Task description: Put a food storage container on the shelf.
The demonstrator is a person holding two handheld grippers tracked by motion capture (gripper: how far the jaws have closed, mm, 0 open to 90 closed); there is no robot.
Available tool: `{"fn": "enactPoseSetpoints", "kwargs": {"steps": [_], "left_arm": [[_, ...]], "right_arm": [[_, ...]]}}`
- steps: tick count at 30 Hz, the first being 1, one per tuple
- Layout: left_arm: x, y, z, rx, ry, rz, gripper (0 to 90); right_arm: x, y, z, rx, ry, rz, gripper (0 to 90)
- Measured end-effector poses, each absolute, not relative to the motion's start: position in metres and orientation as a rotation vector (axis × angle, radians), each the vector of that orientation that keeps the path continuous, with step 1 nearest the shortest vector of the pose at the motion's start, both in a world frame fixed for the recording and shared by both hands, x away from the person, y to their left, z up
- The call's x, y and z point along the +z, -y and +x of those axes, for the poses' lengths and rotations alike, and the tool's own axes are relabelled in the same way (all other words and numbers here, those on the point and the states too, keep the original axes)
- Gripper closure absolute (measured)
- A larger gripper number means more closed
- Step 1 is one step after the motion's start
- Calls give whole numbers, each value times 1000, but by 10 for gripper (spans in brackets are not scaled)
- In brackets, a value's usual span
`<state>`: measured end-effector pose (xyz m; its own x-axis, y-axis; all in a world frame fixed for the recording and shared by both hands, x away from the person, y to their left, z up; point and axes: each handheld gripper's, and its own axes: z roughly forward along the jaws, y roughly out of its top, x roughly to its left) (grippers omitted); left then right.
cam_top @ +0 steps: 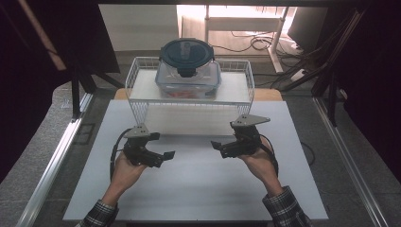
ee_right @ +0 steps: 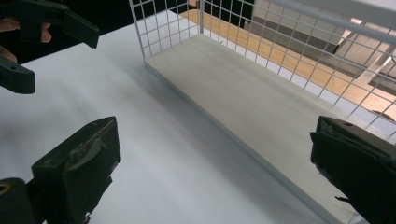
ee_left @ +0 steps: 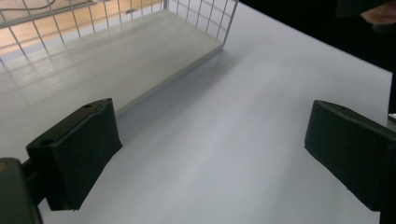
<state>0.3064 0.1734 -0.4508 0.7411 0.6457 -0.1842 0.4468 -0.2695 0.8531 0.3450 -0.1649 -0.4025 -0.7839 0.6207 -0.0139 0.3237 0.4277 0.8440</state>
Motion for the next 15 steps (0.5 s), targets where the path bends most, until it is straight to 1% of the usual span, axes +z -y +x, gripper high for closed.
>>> {"fn": "enactPoseSetpoints", "kwargs": {"steps": [15], "left_arm": [[-459, -179, 290, 251, -828, 1921, 31]], "right_arm": [[-414, 168, 329, 1276, -2365, 804, 16]]}}
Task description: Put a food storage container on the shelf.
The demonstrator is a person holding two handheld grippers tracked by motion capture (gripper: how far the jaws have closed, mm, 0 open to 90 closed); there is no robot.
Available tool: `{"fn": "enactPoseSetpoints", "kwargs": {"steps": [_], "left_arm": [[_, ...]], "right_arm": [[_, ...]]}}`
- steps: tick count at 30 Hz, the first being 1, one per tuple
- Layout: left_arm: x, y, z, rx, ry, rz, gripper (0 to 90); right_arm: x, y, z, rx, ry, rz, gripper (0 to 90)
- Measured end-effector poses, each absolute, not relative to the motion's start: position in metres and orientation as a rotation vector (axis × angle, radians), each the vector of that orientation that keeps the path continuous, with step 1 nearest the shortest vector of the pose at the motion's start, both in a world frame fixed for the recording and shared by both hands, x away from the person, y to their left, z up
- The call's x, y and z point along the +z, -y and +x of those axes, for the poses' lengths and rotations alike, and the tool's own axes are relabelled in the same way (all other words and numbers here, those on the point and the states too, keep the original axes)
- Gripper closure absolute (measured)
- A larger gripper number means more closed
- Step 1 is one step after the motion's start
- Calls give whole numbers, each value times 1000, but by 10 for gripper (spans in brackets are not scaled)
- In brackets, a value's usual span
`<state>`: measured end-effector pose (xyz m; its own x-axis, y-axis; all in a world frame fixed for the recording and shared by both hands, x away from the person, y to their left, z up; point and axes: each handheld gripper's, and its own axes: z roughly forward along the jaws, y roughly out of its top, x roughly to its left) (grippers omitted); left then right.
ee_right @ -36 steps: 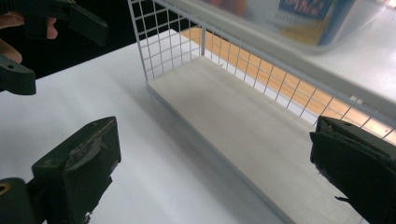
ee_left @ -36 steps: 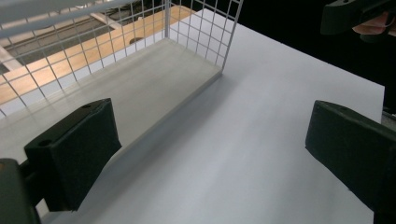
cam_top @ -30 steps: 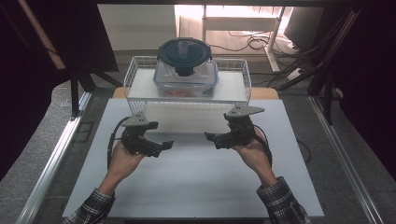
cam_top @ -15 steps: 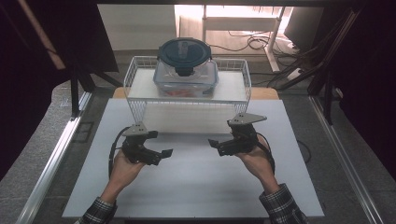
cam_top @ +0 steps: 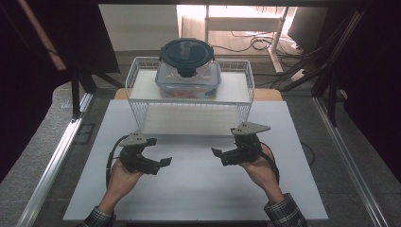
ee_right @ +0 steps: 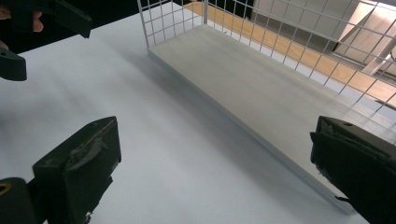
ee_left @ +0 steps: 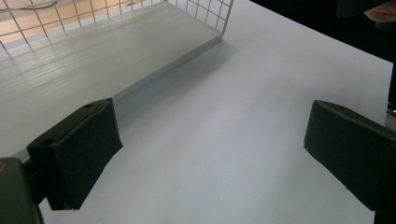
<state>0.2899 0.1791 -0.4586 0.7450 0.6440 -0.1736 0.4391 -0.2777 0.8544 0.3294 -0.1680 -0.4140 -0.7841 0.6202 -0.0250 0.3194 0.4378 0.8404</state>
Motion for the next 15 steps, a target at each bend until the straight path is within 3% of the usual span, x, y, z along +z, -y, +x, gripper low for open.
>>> {"fn": "enactPoseSetpoints", "kwargs": {"steps": [15], "left_arm": [[-474, -180, 280, 263, -850, 1930, 32]], "right_arm": [[-428, 171, 320, 1281, -2379, 820, 16]]}}
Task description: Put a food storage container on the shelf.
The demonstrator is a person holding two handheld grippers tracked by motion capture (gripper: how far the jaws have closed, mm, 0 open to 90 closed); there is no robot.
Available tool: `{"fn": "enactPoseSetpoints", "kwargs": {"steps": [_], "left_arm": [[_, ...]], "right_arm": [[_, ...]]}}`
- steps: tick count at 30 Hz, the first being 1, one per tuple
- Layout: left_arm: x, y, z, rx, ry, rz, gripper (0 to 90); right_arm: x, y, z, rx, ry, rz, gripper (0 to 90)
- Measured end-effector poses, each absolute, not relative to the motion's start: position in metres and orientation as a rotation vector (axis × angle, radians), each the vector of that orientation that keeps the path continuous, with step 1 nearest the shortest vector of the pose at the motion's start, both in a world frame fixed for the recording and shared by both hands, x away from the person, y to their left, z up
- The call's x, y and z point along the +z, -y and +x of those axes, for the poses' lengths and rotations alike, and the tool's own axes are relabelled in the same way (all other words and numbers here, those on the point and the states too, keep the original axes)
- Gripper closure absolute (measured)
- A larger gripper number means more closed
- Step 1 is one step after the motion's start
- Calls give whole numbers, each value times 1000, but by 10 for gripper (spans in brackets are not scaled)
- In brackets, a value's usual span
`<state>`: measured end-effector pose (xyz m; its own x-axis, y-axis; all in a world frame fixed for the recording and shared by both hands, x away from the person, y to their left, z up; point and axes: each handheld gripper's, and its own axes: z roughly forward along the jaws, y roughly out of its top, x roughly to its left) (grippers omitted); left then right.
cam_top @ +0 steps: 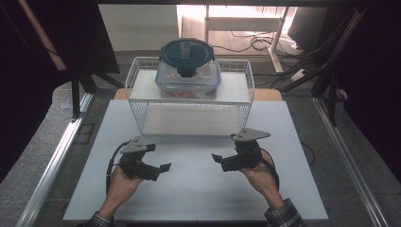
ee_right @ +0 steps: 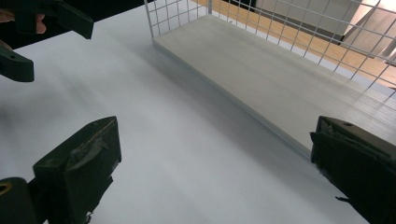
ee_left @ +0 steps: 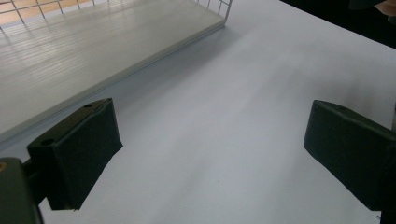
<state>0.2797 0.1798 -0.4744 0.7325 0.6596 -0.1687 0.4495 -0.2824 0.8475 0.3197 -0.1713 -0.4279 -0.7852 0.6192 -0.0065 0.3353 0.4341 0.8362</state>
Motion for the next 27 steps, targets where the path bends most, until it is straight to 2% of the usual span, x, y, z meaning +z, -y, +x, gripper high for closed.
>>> {"fn": "enactPoseSetpoints", "kwargs": {"steps": [27], "left_arm": [[-495, -191, 261, 263, -892, 1934, 33]], "right_arm": [[-450, 181, 299, 1241, -2397, 828, 17]]}}
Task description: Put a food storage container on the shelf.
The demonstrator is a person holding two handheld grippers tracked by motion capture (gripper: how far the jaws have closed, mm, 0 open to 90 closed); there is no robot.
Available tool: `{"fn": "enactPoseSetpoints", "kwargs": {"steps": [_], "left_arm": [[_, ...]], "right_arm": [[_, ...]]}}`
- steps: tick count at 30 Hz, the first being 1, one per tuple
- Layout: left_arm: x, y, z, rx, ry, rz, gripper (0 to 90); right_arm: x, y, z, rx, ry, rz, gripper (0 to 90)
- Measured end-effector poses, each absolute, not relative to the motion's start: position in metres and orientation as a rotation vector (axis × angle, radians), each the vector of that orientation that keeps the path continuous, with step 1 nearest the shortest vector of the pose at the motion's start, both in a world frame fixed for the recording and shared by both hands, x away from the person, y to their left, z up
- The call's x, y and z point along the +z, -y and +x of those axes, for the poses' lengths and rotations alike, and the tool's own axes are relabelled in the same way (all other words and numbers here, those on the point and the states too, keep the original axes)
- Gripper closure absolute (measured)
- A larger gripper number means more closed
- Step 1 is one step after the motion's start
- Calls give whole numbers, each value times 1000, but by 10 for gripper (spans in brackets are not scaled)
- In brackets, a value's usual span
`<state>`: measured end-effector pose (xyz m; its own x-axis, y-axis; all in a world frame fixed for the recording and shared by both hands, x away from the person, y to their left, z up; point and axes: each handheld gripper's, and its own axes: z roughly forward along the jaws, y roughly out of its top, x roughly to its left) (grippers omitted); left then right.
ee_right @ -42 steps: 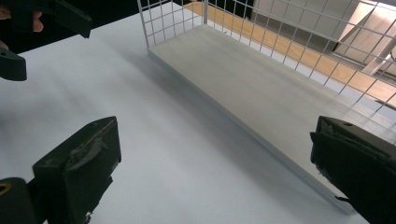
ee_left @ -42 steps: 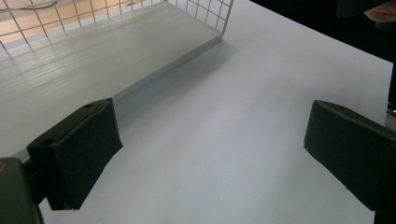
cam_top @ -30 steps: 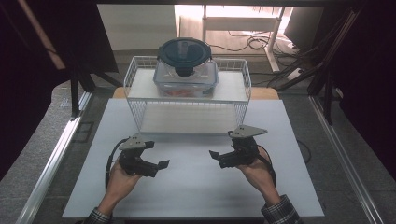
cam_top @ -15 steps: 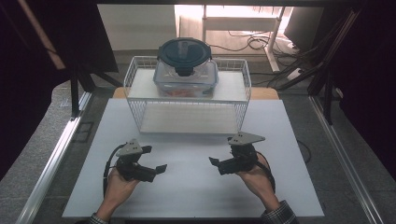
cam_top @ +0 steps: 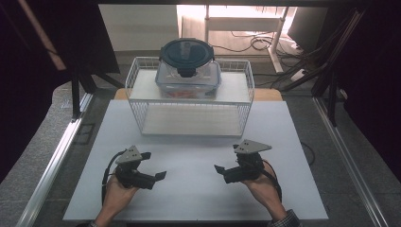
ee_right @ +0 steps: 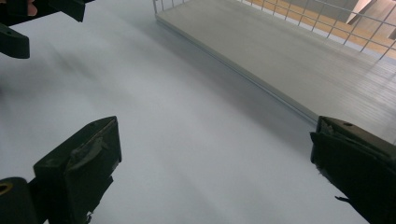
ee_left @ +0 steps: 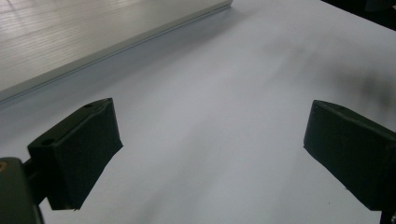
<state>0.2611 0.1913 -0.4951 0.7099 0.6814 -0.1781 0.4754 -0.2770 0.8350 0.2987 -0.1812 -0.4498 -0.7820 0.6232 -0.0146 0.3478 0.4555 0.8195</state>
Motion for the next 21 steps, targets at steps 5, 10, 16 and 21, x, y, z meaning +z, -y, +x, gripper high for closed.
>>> {"fn": "enactPoseSetpoints", "kwargs": {"steps": [5, 10, 16, 21], "left_arm": [[-498, -194, 258, 262, -901, 1931, 33], [-499, -198, 255, 262, -907, 1932, 33], [-501, -204, 251, 271, -920, 1927, 32], [-503, -209, 245, 278, -929, 1922, 32]], "right_arm": [[-452, 188, 294, 1247, -2391, 837, 16], [-457, 197, 288, 1252, -2385, 846, 13], [-464, 208, 283, 1246, -2374, 869, 9], [-465, 214, 279, 1237, -2362, 880, 8]]}}
